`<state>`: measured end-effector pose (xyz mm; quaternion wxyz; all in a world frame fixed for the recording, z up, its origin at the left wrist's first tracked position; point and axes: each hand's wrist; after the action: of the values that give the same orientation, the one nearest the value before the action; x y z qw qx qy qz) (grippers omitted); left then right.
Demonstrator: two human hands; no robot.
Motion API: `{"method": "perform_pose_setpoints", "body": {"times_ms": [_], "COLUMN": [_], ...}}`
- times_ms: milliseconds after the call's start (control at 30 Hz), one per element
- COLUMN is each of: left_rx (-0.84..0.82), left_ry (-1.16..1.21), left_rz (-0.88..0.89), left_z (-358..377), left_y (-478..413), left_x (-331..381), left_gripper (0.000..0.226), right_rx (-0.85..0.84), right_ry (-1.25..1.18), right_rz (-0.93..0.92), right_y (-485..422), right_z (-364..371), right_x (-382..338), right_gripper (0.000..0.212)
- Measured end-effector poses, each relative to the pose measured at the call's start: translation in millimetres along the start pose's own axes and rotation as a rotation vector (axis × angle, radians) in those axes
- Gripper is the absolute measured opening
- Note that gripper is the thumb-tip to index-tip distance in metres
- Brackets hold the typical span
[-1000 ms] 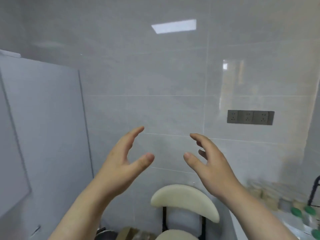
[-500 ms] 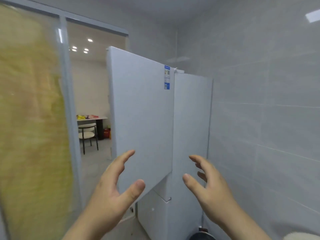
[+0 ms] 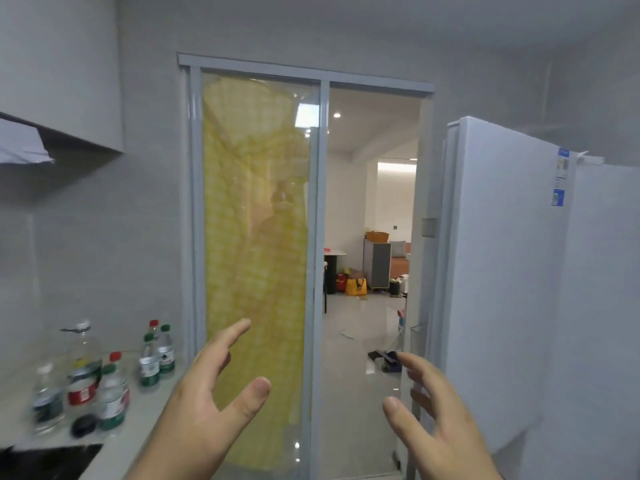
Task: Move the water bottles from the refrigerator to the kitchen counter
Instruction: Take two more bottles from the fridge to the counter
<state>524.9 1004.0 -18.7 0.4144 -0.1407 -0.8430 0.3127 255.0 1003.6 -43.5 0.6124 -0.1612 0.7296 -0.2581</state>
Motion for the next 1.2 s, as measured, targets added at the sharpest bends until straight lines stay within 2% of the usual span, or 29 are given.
{"method": "perform_pose_setpoints", "body": {"times_ms": [133, 233, 367, 600, 733, 933, 1067, 1200], "left_rx": [0.022, 0.051, 0.076, 0.112, 0.104, 0.084, 0.022, -0.070], "left_ry": [-0.064, -0.115, -0.144, -0.170, -0.144, -0.062, 0.042, 0.177], "left_rz": [-0.052, -0.058, -0.053, -0.046, -0.047, 0.011, 0.079, 0.161], "left_z": [-7.0, -0.7, 19.8, 58.8, 83.3, 122.6, 157.1, 195.3], "left_y": [-22.6, -50.2, -101.4, -209.4, -255.7, -345.9, -415.5, -497.4], "left_x": [-37.7, -59.6, -83.6, -128.5, -167.1, -235.9, -282.4, -312.5], "left_gripper": [0.075, 0.069, 0.068, 0.072, 0.069, 0.065, 0.066, 0.065], "right_rx": [-0.027, -0.042, -0.064, 0.034, 0.067, 0.101, 0.151, 0.272], "right_ry": [-0.049, -0.082, -0.121, -0.071, -0.051, 0.034, 0.108, 0.225], "right_rz": [-0.028, -0.014, -0.034, -0.129, -0.143, -0.135, -0.141, -0.117], "right_y": [-42.8, -83.6, -147.4, -266.7, -314.9, -386.4, -434.5, -482.8], "right_z": [36.6, 60.6, 83.5, 106.5, 119.4, 139.9, 158.1, 166.3], "right_x": [25.7, 47.6, 81.0, 134.4, 165.1, 204.3, 228.1, 254.2], "right_gripper": [0.038, 0.046, 0.046, 0.047, 0.059, 0.056, 0.044, 0.066]}}
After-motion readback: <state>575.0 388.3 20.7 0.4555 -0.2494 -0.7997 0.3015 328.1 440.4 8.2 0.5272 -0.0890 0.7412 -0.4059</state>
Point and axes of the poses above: each hand's wrist, its own y-axis away from the middle knuckle, its own z-axis out of the palm, x = y × z, and after that the axes turned 15 degrees about -y, right-handed
